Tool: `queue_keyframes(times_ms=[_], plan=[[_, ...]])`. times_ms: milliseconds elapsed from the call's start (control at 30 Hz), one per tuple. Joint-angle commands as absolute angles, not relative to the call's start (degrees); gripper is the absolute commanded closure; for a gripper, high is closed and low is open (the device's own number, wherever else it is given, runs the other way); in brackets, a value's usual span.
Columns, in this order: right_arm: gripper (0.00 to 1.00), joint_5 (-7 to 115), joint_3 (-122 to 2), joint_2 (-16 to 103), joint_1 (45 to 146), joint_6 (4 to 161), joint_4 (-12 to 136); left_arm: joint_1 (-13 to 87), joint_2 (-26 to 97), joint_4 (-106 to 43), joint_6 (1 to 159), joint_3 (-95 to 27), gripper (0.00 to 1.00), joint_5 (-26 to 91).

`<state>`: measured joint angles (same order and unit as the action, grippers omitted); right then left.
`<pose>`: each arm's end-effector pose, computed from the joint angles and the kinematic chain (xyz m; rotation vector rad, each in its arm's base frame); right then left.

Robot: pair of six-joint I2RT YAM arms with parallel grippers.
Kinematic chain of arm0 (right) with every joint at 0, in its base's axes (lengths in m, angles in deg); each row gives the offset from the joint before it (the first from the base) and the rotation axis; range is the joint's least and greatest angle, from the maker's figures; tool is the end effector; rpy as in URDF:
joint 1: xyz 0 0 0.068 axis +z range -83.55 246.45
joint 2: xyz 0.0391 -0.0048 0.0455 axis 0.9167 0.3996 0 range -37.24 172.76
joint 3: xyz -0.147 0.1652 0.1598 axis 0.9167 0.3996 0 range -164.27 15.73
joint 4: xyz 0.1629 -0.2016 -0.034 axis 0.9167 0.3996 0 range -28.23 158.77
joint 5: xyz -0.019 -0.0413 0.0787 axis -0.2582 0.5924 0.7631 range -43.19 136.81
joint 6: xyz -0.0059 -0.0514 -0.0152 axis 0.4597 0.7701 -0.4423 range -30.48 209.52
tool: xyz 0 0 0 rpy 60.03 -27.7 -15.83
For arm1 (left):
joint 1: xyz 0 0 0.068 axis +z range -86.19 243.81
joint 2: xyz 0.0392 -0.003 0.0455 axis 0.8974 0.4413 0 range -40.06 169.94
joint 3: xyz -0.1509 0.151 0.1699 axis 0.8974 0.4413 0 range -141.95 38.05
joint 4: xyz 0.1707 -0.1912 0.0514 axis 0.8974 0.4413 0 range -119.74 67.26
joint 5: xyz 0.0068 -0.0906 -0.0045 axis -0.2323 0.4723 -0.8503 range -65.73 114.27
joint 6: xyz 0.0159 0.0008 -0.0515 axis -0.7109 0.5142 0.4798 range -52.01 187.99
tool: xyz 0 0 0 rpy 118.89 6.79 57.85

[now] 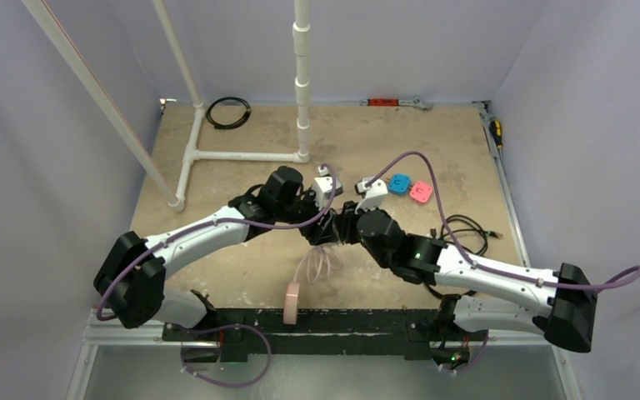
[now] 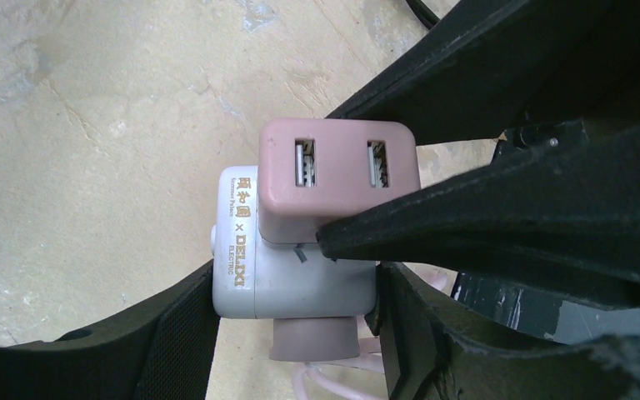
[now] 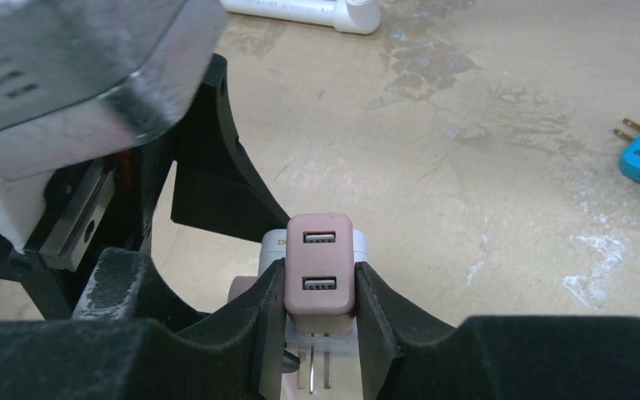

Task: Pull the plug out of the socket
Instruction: Remove the plug from the socket.

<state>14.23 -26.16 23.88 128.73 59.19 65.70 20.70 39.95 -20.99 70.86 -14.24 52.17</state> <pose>0.1282 0.2028 0.2798 -0.1714 1.9364 0.5254 0.2104 -0.2198 0.2500 1.0521 2.0422 -0.9703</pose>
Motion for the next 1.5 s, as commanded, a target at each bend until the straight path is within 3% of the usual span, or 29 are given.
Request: queue_keyframes(times_ms=[0, 633, 1033, 1467], plan=[[1.00, 12.55, -28.91, 25.06, 132.27, 61.73, 63.27, 21.76, 40.09, -26.38, 73.33, -16.01, 1.00, 53.32], [1.00, 12.18, -35.42, 27.56, 133.65, 59.31, 71.70, 21.93, 40.12, -26.05, 73.17, -15.92, 1.00, 53.20], [1.00, 26.32, -31.46, 24.19, 122.32, 55.29, 70.42, 21.97, 39.83, -25.94, 73.13, -15.82, 1.00, 52.92], [1.00, 24.07, -32.93, 26.52, 122.37, 56.12, 71.72, 21.98, 40.21, -25.69, 73.49, -15.92, 1.00, 51.08]])
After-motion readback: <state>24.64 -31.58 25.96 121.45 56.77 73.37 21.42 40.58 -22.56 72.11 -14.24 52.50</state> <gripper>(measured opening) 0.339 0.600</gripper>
